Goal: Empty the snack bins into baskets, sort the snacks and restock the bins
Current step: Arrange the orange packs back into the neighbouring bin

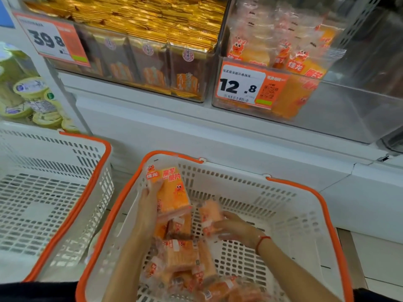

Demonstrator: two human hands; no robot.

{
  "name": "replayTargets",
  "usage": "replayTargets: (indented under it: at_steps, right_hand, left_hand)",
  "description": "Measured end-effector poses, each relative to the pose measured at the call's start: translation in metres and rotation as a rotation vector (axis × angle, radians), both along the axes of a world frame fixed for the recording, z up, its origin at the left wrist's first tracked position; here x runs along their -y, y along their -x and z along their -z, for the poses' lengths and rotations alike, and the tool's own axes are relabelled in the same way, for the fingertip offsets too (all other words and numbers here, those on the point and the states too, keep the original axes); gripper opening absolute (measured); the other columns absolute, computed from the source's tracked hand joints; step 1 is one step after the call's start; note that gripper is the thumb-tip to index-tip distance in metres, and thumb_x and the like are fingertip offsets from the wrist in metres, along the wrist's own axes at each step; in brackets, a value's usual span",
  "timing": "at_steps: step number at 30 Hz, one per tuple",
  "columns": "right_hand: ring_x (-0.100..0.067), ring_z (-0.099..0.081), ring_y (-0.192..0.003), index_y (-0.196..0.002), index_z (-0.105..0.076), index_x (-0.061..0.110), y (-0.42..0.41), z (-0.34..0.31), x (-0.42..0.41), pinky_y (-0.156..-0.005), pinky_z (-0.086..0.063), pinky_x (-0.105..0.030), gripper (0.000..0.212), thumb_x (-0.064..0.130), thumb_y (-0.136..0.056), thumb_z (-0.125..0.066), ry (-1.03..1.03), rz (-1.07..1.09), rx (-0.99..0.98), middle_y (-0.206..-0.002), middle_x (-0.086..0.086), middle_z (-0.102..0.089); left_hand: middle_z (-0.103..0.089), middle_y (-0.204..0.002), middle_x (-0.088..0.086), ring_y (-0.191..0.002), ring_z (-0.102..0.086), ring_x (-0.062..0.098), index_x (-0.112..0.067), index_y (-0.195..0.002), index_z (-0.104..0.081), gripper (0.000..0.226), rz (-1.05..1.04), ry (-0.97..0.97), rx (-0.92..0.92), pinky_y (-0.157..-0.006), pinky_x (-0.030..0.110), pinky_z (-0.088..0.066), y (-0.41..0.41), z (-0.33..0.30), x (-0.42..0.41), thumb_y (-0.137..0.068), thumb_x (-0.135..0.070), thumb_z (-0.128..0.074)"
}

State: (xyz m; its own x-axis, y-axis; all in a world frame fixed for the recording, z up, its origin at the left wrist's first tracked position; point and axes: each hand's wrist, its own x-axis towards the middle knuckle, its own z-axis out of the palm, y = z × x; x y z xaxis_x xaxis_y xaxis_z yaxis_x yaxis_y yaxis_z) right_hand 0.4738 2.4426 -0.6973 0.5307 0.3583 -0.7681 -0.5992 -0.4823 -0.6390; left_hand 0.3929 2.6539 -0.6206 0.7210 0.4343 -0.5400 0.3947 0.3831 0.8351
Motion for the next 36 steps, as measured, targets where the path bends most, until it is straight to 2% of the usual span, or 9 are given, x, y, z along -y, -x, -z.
replayTargets:
  at_steps: [4, 11, 15, 18, 21, 24, 28, 32, 36]
  right_hand:
    - [-0.015, -0.067, -0.106, -0.137, -0.045, 0.023, -0.017, -0.067, 0.058, -0.097, -0.051, -0.035, 0.052, 0.024, -0.090, -0.067, -0.058, -0.179, 0.060, -0.119, 0.000, -0.068]
    - [0.001, -0.046, -0.123, -0.116, -0.065, 0.044, -0.017, -0.192, 0.075, -0.109, -0.034, -0.022, 0.048, 0.011, -0.082, -0.075, -0.069, -0.277, 1.053, -0.129, 0.019, -0.057]
    - [-0.014, -0.023, -0.140, -0.115, -0.058, 0.059, -0.010, -0.197, 0.070, -0.114, -0.023, -0.041, 0.065, 0.009, -0.078, -0.075, 0.068, -0.435, 1.512, -0.144, 0.025, -0.039]
    - [-0.008, -0.025, -0.135, -0.114, -0.059, 0.060, -0.005, -0.199, 0.073, -0.104, -0.039, -0.048, 0.071, -0.002, -0.082, -0.069, 0.034, -0.445, 1.385, -0.140, 0.028, -0.040]
    - [0.003, -0.028, -0.130, -0.114, -0.067, 0.044, -0.001, -0.206, 0.077, -0.109, -0.035, -0.039, 0.060, -0.007, -0.087, -0.052, -0.057, -0.460, 1.125, -0.138, 0.026, -0.041]
    - [0.002, -0.039, -0.132, -0.111, -0.072, 0.038, 0.012, -0.214, 0.069, -0.111, -0.031, -0.030, 0.034, 0.038, -0.080, -0.058, -0.275, -0.152, 0.727, -0.139, 0.024, -0.048]
    - [-0.004, -0.039, -0.131, -0.135, -0.048, 0.040, 0.016, -0.211, 0.062, -0.106, -0.034, -0.031, 0.067, 0.036, -0.075, -0.078, -0.144, 0.150, 0.661, -0.141, 0.016, -0.039]
    - [-0.021, -0.064, -0.107, -0.144, -0.032, 0.013, 0.006, -0.204, 0.072, -0.089, -0.052, -0.033, 0.103, 0.024, -0.058, -0.090, -0.284, 0.382, 0.283, -0.125, -0.009, -0.061]
    - [-0.020, -0.067, -0.097, -0.119, -0.058, 0.015, -0.001, -0.217, 0.081, -0.088, -0.053, -0.033, 0.066, 0.016, -0.059, -0.085, -0.354, 0.364, 0.491, -0.107, -0.009, -0.069]
  left_hand:
    - [-0.068, -0.112, 0.006, -0.094, -0.070, 0.024, -0.022, -0.128, -0.052, 0.056, 0.089, -0.057, 0.020, -0.066, 0.033, -0.059, -0.006, -0.006, 0.014, -0.086, -0.059, -0.054]
    - [-0.069, -0.114, 0.008, -0.107, -0.065, 0.028, -0.010, -0.123, -0.062, 0.049, 0.326, 0.092, -0.008, -0.100, 0.048, -0.047, -0.015, -0.045, 0.045, -0.089, -0.045, -0.062]
    - [-0.073, -0.066, -0.010, -0.060, -0.068, 0.000, -0.022, -0.094, -0.064, 0.020, 0.473, 0.160, 0.075, -0.064, 0.026, -0.055, -0.012, -0.075, 0.067, -0.092, -0.039, -0.054]
    - [-0.064, -0.049, -0.018, -0.042, -0.058, -0.008, -0.024, -0.089, -0.059, 0.022, 0.504, 0.146, 0.116, -0.044, 0.016, -0.048, -0.002, -0.120, 0.083, -0.100, -0.032, -0.042]
    - [-0.077, -0.086, -0.003, -0.077, -0.072, 0.007, -0.022, -0.110, -0.066, 0.034, 0.500, 0.118, 0.142, -0.078, 0.032, -0.054, -0.014, -0.085, 0.077, -0.096, -0.044, -0.045]
    - [-0.072, -0.113, 0.006, -0.105, -0.068, 0.022, -0.023, -0.127, -0.060, 0.052, 0.513, 0.110, 0.159, -0.094, 0.042, -0.051, -0.011, -0.081, 0.087, -0.093, -0.057, -0.037]
    - [-0.070, -0.119, 0.006, -0.106, -0.067, 0.019, -0.021, -0.126, -0.060, 0.052, 0.504, 0.022, 0.246, -0.088, 0.031, -0.055, -0.011, -0.095, 0.105, -0.101, -0.049, -0.024]
    - [-0.065, -0.122, 0.005, -0.108, -0.064, 0.022, -0.019, -0.134, -0.050, 0.082, 0.418, 0.027, 0.258, -0.093, 0.039, -0.050, -0.017, -0.100, 0.105, -0.067, -0.063, -0.066]
    - [-0.065, -0.110, 0.000, -0.096, -0.063, 0.018, -0.025, -0.119, -0.049, 0.047, 0.453, -0.014, 0.242, -0.076, 0.034, -0.047, -0.028, -0.105, 0.091, -0.079, -0.045, -0.062]
